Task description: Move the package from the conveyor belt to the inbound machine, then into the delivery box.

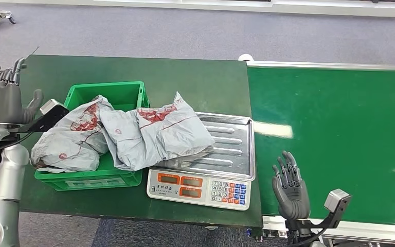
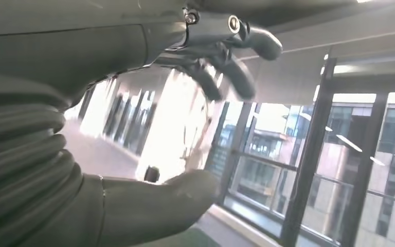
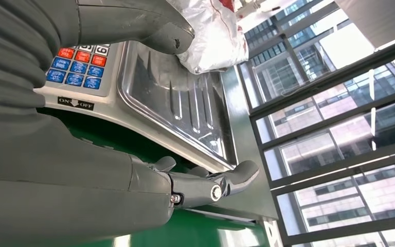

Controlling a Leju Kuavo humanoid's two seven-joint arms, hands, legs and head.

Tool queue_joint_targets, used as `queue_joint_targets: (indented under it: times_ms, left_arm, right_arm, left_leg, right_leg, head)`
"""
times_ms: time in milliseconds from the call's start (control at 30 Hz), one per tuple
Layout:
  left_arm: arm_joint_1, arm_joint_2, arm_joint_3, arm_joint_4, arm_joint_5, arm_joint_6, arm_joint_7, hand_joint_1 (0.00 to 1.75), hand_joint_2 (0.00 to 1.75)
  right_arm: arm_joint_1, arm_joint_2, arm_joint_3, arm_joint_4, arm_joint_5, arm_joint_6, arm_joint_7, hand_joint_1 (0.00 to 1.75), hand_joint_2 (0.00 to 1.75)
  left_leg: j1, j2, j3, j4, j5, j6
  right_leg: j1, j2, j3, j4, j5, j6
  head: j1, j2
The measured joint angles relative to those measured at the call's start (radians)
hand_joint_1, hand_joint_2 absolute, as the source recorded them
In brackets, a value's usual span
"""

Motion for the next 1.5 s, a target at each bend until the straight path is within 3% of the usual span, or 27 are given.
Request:
queue_joint_targets:
  times_ms: [67,200,267,467,567,667,800,1000,1167,1333,1500]
  left_arm:
    - [0.017,-0.012,0.008,-0.031,0.073,-0.068,-0.03,0.0,1.75]
    - [0.089,-0.069,0.007,-0.163,0.394,-0.374,-0.086,0.0,1.75]
    - [0.131,-0.112,-0.006,-0.234,0.516,-0.459,-0.083,0.0,1.75]
    - [0.242,-0.256,-0.127,-0.366,0.729,-0.503,-0.07,0.0,1.75]
    - [0.254,-0.277,-0.214,-0.387,0.723,-0.522,-0.078,0.0,1.75]
    - [0.238,-0.264,-0.3,-0.39,0.634,-0.551,-0.079,0.0,1.75]
    - [0.19,-0.231,-0.402,-0.366,0.468,-0.549,-0.048,0.0,1.75]
    - [0.054,-0.183,-0.599,-0.206,0.128,-0.449,-0.006,0.0,1.75]
    - [-0.045,-0.152,-0.739,-0.059,0.021,-0.415,-0.015,0.0,1.75]
    - [-0.201,-0.13,-0.889,0.121,-0.066,-0.508,-0.034,0.0,1.75]
    - [-0.386,-0.13,-1.026,0.304,-0.038,-0.693,-0.064,0.0,1.75]
  right_arm:
    - [0.0,0.002,0.0,0.0,0.0,0.0,0.002,0.0,1.75]
    - [-0.004,0.002,-0.001,0.001,0.003,-0.001,0.003,0.0,1.75]
    - [-0.007,0.002,-0.003,0.003,0.002,-0.001,0.003,0.0,1.75]
    - [-0.005,0.006,-0.006,0.009,0.001,0.0,0.004,0.0,1.75]
    - [-0.006,0.006,-0.006,0.011,0.006,-0.004,0.005,0.0,1.75]
    - [-0.007,0.006,-0.006,0.016,0.004,-0.006,0.006,0.0,1.75]
    - [-0.008,0.006,-0.006,0.023,-0.001,-0.003,0.009,0.0,1.75]
    - [-0.024,0.006,-0.006,0.043,-0.002,0.012,0.012,0.0,1.75]
    - [-0.042,0.006,-0.002,0.064,-0.004,0.019,0.013,0.0,1.75]
    - [-0.052,0.006,0.006,0.074,-0.014,0.018,0.012,0.0,1.75]
    - [-0.052,0.006,0.01,0.08,-0.025,0.019,0.01,0.0,1.75]
  left_leg:
    - [0.0,0.0,0.0,0.0,0.0,0.0]
    - [0.0,0.0,0.0,0.0,-0.001,0.001]
    - [-0.001,0.0,0.0,0.0,-0.001,0.001]
    - [-0.003,0.0,0.0,0.001,-0.002,0.003]
    - [-0.003,0.0,0.0,0.001,-0.002,0.003]
    - [-0.003,0.0,0.0,0.001,-0.002,0.003]
    - [-0.002,0.0,0.001,0.001,-0.001,0.002]
    - [-0.002,0.0,0.001,0.001,0.0,0.001]
    - [-0.002,0.0,0.001,0.001,0.0,0.001]
    - [-0.002,-0.001,0.001,0.001,0.0,0.001]
    - [-0.002,0.001,0.002,0.001,0.001,0.0]
  right_leg:
    - [0.0,0.0,0.0,0.0,0.0,0.0]
    - [-0.001,0.0,0.0,0.0,0.0,0.0]
    - [-0.001,0.0,0.0,-0.001,0.0,0.0]
    - [-0.003,-0.001,0.001,-0.001,-0.001,0.003]
    - [-0.003,-0.001,0.001,-0.001,-0.001,0.003]
    - [-0.002,-0.001,0.001,-0.001,-0.001,0.002]
    - [-0.001,-0.001,0.001,-0.001,0.0,0.002]
    - [-0.001,-0.001,0.001,-0.001,0.001,0.001]
    - [-0.001,0.0,0.001,-0.001,0.001,0.001]
    - [-0.001,-0.001,0.002,-0.001,0.001,0.001]
    - [-0.001,0.0,0.002,0.0,0.003,0.0]
  head:
    - [0.0,0.0]
    - [0.0,0.0]
    - [0.0,0.0]
    - [0.0,0.0]
    - [0.0,0.0]
    - [0.0,0.0]
    - [0.0,0.0]
    - [0.0,0.0]
    - [0.0,0.0]
    - [0.0,0.0]
    - [0.0,0.0]
